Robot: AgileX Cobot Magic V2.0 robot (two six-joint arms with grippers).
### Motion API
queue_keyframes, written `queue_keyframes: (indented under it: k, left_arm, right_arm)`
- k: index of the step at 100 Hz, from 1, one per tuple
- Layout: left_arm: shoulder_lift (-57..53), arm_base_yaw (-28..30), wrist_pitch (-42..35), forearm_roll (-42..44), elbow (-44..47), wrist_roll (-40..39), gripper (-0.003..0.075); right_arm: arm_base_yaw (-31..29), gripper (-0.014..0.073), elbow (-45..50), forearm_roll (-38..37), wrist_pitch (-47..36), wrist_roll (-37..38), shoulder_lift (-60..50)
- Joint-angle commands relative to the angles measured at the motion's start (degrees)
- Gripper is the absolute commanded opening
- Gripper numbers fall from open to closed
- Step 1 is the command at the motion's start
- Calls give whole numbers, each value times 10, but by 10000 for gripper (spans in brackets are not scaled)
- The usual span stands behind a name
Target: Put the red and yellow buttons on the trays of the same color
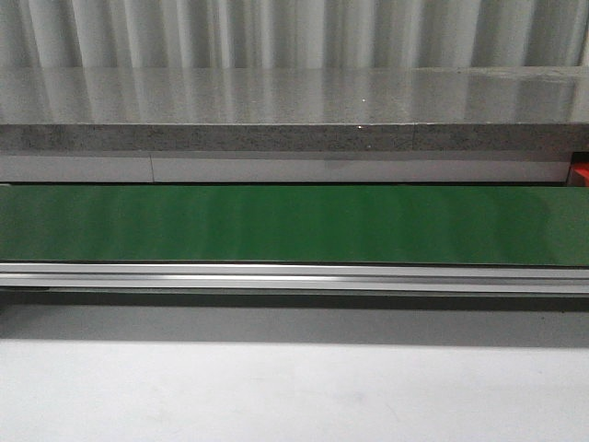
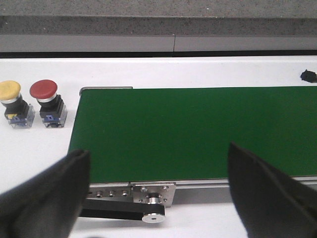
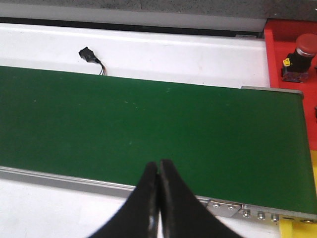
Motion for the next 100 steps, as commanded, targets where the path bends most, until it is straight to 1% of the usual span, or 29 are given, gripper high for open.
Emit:
queue_keyframes:
  k: [1,16,25,35,46,59,68,83,100]
  left_arm:
    - [2,-3,-45,-11,-14,-1,678]
    - [2,-2,-47,-11,-24,-12,645]
    - [9,11,-49,-8,-44,-63,636]
    - [37,47,-49,-6,-75,-131,636]
    - [96,107,-48,-6,-114,-170,636]
    - [182,178,-40,-38,-156,-175,636]
    - [249,208,-22,-61,-186,-175,636]
    - [359,215,-12,-70,-249,-175,636]
    - [456,215,-12,-74,-313,-175,636]
  right_arm:
    - [0,-68,-15,6,-35,-4,-4]
    - [0,-68,-15,6,-35,-4,-4]
    - [0,-68,-15,6,-35,-4,-4]
    - [0,-68,-15,6,-35,-4,-4]
    - [0,-68,-15,6,-35,-4,-4]
    - [0,-68,-15,6,-35,-4,-4]
    - [0,-68,-15,6,-35,-4,-4]
    - [0,-68,-15,6,-35,-4,-4]
    - [0,-68,-15,6,-35,-4,-4]
